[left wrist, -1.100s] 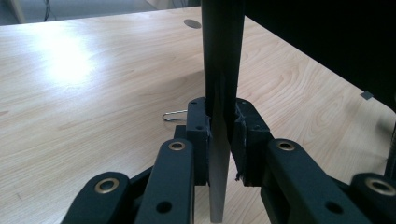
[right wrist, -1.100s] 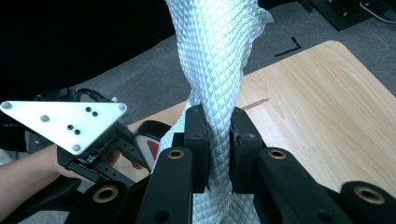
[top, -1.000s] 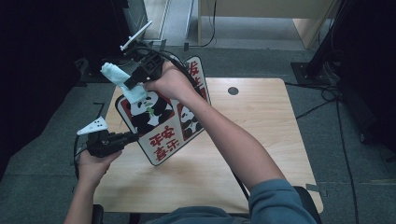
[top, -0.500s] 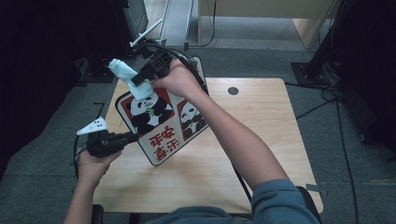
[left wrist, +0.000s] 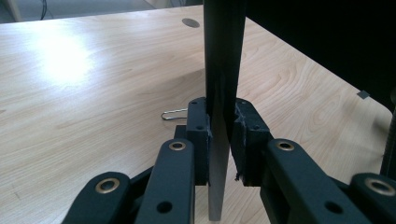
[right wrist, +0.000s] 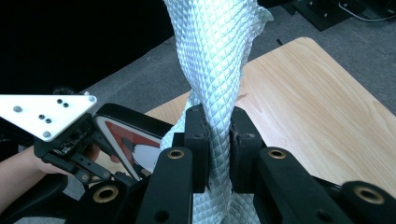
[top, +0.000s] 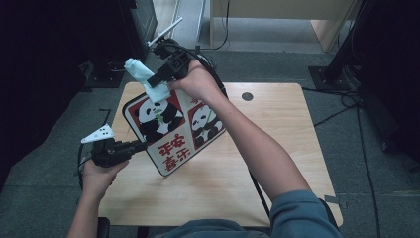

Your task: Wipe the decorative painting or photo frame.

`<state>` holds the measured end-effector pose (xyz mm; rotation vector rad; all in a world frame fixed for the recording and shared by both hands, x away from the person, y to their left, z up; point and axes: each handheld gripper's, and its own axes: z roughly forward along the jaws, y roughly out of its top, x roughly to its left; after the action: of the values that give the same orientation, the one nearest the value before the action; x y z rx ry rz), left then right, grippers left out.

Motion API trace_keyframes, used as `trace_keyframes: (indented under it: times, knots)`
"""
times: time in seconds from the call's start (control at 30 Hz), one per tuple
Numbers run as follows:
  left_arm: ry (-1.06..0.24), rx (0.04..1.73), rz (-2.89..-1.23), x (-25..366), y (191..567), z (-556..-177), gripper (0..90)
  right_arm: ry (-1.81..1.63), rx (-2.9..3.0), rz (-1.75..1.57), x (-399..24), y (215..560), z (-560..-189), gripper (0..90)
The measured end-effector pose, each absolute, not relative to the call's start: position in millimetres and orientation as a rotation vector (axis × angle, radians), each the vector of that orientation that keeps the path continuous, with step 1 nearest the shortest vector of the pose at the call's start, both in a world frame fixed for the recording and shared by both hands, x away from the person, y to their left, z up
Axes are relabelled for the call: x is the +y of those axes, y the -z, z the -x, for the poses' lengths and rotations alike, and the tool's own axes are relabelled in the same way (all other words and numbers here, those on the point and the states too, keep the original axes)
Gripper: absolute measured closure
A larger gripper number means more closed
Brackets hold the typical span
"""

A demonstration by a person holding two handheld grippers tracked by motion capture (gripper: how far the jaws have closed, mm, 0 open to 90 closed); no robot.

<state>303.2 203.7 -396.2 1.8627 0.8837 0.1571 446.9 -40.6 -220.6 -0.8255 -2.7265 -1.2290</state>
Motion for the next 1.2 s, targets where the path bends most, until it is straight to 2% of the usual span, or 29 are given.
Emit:
trace_keyframes:
  times: [1.2]
  knots:
    - [-0.155, 0.898, -1.855, 211.3, 396.2, -309.2, 79.2, 1.232, -2.713, 0.977, -84.7, 218.9, -464.1, 81.2]
